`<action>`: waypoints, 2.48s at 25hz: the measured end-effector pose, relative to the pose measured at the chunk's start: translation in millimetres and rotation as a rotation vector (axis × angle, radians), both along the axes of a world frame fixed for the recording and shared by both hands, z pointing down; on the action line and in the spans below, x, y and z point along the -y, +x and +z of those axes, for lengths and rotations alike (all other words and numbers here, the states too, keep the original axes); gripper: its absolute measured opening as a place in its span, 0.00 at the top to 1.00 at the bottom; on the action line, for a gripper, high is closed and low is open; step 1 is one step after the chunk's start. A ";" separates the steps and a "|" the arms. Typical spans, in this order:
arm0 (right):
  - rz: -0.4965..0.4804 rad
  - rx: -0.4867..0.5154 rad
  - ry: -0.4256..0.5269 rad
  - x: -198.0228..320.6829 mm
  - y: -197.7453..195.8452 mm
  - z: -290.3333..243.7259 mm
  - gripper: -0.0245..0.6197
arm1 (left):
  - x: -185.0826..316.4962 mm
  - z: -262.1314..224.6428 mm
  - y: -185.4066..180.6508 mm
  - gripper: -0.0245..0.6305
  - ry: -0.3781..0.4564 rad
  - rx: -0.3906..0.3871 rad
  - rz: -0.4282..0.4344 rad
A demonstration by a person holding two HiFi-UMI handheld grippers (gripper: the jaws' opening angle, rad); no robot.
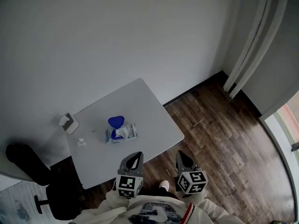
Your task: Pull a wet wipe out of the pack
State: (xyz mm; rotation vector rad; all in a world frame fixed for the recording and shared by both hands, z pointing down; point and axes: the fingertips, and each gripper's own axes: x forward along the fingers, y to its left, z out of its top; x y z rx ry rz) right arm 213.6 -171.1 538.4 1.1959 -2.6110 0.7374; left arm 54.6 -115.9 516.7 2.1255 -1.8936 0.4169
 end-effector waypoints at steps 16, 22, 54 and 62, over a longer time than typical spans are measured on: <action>-0.136 -0.033 -0.018 23.1 -58.1 10.2 0.95 | 10.2 14.9 -68.2 0.96 -0.009 -0.041 -0.189; -0.220 -0.063 -0.023 40.4 -101.1 16.1 0.95 | 13.4 25.0 -107.1 0.96 -0.016 -0.059 -0.273; -0.477 -0.204 -0.008 90.2 -301.6 20.0 0.95 | 35.0 55.0 -282.2 0.96 -0.008 -0.178 -0.501; -0.577 -0.186 -0.028 101.2 -319.0 28.5 0.95 | 32.4 52.5 -291.1 0.96 -0.026 -0.149 -0.605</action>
